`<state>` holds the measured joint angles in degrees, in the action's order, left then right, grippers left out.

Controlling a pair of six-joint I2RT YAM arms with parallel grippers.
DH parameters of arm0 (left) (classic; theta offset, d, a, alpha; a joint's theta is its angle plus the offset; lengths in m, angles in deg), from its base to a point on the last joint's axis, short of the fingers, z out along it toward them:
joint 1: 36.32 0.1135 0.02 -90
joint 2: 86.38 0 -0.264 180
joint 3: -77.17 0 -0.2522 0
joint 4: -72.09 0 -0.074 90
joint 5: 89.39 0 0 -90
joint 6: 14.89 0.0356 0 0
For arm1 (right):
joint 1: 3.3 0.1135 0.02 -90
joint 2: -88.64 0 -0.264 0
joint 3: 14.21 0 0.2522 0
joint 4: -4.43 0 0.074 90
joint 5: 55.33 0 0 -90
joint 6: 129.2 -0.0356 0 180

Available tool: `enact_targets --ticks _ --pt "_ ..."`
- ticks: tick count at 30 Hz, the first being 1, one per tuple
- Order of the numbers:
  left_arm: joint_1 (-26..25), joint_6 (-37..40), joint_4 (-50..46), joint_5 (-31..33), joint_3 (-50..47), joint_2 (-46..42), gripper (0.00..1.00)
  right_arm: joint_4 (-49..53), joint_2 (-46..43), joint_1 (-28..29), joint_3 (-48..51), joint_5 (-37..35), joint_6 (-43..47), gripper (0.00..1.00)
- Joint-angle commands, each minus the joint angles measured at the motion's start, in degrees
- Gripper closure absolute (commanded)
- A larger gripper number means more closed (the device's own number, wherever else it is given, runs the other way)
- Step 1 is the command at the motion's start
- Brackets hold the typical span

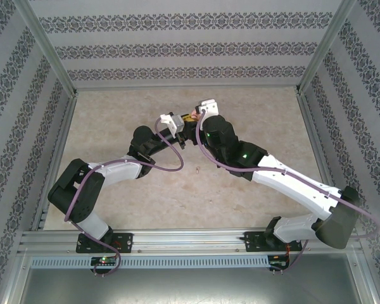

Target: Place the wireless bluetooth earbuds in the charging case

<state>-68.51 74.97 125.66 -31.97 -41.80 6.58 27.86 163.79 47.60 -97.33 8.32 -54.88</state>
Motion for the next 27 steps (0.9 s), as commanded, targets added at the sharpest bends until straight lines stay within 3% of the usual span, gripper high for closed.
enact_targets --ticks 1,3,7,16,27 --pt "-0.38 -1.09 4.78 0.32 1.40 0.46 1.00 2.64 0.52 0.83 -2.78 -0.88 -1.96 0.42" --pt "-0.44 -1.08 4.65 0.36 1.44 0.55 1.00 3.45 0.39 0.83 -3.73 -0.86 -2.86 0.30" --pt "-0.44 -1.00 4.31 0.30 1.60 0.63 1.00 4.66 -0.13 0.70 -5.14 -1.04 -4.93 0.21" --pt "-0.38 -0.96 3.79 0.41 1.61 0.75 1.00 5.05 -2.24 -0.48 -5.96 -0.37 -8.69 0.12" --pt "-0.42 -0.66 2.74 0.36 1.94 0.57 1.00 4.40 -8.25 -3.35 -3.84 -2.36 -12.43 0.11"
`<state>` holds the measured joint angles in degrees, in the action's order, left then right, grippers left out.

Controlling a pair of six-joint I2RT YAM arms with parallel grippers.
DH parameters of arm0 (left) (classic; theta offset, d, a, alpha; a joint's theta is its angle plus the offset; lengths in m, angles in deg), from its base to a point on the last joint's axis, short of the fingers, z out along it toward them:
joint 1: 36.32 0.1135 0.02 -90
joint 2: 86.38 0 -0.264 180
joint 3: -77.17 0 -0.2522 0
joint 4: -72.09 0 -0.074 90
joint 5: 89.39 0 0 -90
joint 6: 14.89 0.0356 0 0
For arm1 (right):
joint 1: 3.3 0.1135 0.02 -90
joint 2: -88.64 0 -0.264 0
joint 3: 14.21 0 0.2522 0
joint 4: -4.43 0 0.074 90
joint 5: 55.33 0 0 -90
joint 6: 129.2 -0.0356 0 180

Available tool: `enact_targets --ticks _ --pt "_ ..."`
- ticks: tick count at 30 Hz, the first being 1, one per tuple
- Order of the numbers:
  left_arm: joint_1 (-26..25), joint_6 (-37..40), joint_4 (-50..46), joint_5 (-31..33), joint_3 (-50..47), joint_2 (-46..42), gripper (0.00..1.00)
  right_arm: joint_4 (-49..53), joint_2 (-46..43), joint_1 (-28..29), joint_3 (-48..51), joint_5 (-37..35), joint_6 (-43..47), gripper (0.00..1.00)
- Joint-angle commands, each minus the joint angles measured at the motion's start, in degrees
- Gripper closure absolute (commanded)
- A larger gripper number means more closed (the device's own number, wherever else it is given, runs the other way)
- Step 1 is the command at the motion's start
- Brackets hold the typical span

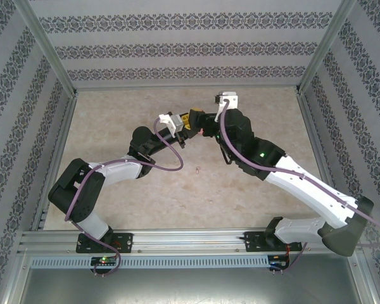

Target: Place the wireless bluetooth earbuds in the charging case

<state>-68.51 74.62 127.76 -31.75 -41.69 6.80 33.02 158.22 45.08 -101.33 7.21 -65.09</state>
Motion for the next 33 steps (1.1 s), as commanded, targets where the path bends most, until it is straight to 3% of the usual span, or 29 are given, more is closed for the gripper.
enact_targets --ticks 1,6,12,21,29,33 --pt "-0.42 -0.34 0.62 0.16 1.82 0.41 1.00 -0.19 -3.14 -1.27 0.31 -0.99 -2.78 0.11" --pt "-0.37 0.12 0.04 -0.23 1.56 0.38 1.00 5.60 -4.93 -3.79 0.45 3.53 -6.25 0.17" --pt "-0.34 1.66 -1.82 -1.04 1.32 0.18 1.00 8.71 -5.37 -4.61 0.48 8.21 -5.57 0.39" --pt "-0.36 2.93 -5.97 -3.13 2.38 0.07 1.00 17.05 1.80 -5.01 -9.61 13.40 -2.43 0.61" --pt "-0.34 2.85 -6.32 -3.71 2.78 0.08 1.00 19.42 6.58 -5.86 -14.30 18.20 -3.47 0.97" --pt "-0.34 2.69 -6.41 -3.97 2.99 0.32 1.00 18.29 7.73 -6.58 -15.18 22.45 -5.17 1.00"
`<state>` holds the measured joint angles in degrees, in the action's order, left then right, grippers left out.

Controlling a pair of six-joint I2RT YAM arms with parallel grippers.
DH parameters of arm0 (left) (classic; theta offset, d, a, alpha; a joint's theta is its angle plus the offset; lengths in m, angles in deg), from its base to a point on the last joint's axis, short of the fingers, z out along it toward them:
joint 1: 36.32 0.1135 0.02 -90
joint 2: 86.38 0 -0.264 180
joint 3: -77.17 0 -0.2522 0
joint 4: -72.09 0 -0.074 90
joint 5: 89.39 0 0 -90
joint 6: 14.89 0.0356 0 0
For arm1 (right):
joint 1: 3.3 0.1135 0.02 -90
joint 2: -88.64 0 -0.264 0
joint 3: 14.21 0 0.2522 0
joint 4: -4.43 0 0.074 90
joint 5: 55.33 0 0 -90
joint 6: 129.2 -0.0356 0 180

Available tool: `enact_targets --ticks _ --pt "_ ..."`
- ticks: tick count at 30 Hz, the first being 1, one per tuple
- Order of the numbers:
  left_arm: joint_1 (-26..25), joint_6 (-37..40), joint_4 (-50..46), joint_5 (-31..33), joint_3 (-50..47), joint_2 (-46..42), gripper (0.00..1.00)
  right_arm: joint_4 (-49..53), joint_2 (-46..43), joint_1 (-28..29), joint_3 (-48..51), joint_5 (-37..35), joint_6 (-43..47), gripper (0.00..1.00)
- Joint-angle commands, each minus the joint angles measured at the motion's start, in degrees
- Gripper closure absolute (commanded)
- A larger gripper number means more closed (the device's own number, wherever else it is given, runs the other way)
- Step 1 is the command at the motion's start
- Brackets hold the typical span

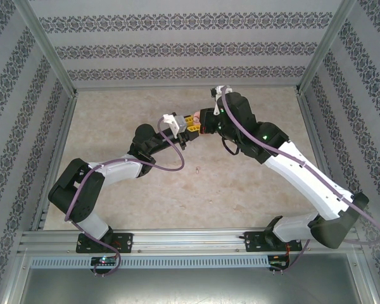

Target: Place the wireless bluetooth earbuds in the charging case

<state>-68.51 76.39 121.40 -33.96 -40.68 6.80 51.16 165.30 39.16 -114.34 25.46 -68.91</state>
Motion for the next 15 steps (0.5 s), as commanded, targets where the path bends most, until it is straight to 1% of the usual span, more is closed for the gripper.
enact_targets --ticks 1,8,15 --pt "-0.34 0.90 -0.01 -1.90 2.06 0.36 1.00 -0.05 0.99 -0.63 -2.43 5.00 -1.61 1.00" --pt "-0.38 0.73 0.21 -2.09 2.03 0.27 1.00 -2.71 3.21 -1.35 -3.17 10.49 -4.45 1.00" --pt "-0.34 0.74 0.13 -2.09 1.90 -0.11 1.00 -3.09 4.88 -1.74 -3.72 11.01 -5.09 1.00"
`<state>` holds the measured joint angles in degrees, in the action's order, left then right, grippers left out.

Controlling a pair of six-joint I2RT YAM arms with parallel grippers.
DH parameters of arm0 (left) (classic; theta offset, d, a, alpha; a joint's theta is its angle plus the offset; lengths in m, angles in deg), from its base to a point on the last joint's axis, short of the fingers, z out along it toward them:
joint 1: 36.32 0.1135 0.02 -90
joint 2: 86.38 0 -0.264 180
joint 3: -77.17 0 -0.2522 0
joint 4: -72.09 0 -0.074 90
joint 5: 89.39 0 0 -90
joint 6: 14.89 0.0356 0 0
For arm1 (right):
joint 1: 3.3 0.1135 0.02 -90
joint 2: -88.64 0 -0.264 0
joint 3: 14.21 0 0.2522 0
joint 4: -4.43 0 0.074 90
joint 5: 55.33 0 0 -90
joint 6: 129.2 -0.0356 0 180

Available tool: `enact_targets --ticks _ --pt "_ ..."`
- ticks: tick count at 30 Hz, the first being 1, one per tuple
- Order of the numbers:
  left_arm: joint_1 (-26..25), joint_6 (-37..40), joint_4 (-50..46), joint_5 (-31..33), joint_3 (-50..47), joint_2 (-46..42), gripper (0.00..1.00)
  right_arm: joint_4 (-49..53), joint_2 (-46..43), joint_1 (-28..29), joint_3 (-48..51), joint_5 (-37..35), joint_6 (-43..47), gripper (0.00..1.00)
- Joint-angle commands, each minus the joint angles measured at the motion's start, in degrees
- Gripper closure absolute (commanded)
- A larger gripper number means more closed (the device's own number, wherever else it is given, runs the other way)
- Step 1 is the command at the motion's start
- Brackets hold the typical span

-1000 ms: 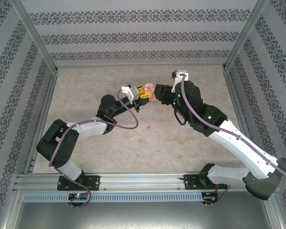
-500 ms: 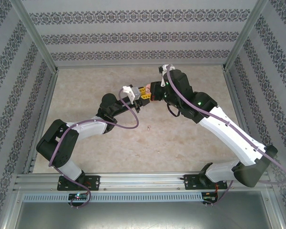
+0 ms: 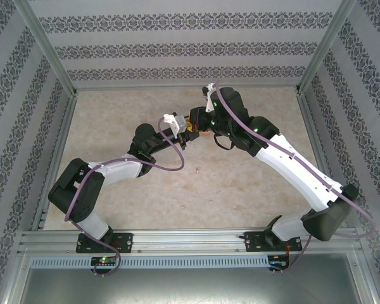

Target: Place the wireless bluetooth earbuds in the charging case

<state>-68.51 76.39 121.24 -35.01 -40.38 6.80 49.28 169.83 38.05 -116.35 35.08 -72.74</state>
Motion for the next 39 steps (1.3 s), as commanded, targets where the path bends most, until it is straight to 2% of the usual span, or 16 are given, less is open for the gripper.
enact_targets --ticks 1,22,39 --pt "-0.36 0.74 0.36 -1.08 1.60 -0.19 1.00 -1.21 0.43 -0.70 -1.71 1.35 -1.37 1.00" --pt "-0.34 0.83 0.45 -0.60 2.12 0.06 1.00 -0.41 -0.37 -2.28 1.86 1.91 -2.15 1.00" --pt "-0.34 0.87 0.47 -0.35 2.22 -0.02 1.00 -1.26 -5.03 -3.44 6.11 1.43 -2.80 1.00"
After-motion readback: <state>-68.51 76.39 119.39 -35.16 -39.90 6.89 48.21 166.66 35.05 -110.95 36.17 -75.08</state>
